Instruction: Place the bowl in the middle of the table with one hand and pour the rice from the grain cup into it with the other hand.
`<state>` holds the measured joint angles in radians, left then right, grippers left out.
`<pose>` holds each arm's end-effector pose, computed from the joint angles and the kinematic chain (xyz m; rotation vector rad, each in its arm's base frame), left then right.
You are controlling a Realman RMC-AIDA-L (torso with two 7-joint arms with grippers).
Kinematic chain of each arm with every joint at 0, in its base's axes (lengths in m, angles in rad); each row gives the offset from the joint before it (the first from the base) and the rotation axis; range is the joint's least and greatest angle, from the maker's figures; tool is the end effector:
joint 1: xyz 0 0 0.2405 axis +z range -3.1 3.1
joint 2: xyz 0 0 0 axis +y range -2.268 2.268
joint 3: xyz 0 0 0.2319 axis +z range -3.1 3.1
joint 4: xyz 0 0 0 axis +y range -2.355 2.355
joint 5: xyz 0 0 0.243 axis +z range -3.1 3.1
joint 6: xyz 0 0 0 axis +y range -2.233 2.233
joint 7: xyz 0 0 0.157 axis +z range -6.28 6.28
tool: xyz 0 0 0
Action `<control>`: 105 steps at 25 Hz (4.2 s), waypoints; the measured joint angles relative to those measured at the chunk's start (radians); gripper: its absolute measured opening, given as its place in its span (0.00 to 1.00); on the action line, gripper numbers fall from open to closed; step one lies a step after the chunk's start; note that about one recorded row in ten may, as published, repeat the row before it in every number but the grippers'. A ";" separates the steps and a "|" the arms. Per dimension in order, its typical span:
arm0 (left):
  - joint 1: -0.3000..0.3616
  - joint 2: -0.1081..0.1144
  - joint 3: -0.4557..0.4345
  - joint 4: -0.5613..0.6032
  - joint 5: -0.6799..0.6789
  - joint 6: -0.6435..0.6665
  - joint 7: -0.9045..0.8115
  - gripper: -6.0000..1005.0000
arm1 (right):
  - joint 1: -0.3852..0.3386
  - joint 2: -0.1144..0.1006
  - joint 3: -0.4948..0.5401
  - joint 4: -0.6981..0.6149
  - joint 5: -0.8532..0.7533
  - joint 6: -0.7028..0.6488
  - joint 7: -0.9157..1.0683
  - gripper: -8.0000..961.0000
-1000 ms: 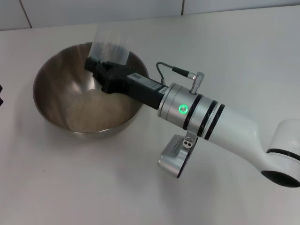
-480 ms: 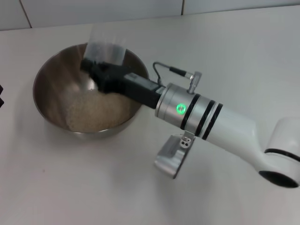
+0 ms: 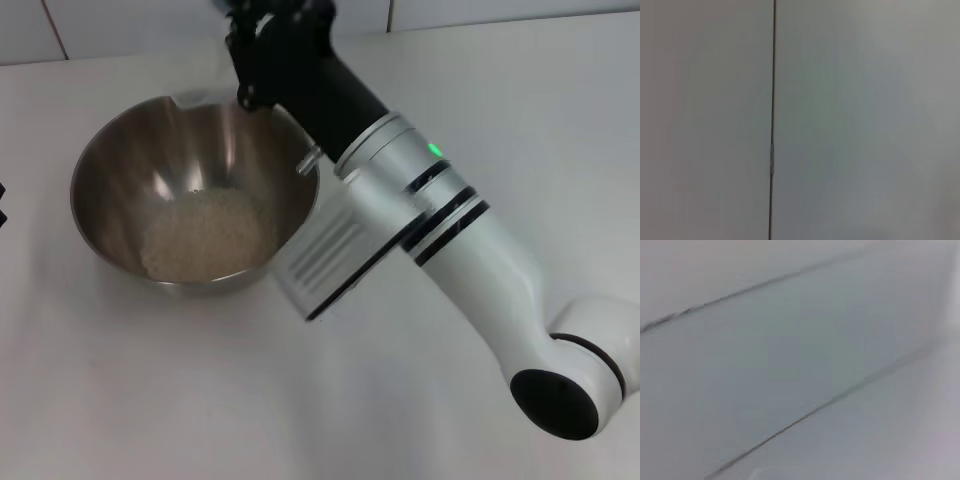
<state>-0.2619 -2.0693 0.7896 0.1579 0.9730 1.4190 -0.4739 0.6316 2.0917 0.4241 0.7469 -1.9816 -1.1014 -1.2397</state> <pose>-0.3612 0.2846 0.0095 -1.7623 -0.4940 -0.8141 0.0943 0.3436 -0.1259 -1.6876 -0.6108 0.4278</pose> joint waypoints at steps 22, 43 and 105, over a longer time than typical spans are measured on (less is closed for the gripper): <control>0.122 0.017 0.140 0.534 0.373 -0.031 -0.441 0.81 | -0.088 -0.008 0.129 -0.441 -0.002 -0.044 1.058 0.09; 0.108 0.007 0.148 0.801 0.654 0.011 -0.665 0.81 | 0.031 -0.005 0.050 -0.499 -0.007 0.265 1.067 0.11; 0.085 0.010 0.157 0.861 0.712 0.032 -0.734 0.81 | -0.263 -0.400 0.326 0.022 -0.963 0.059 1.730 0.87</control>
<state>-0.1765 -2.0594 0.9465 1.0185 1.6852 1.4506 -1.2083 0.3691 1.6915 0.7502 0.7686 -2.9449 -1.0423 0.4906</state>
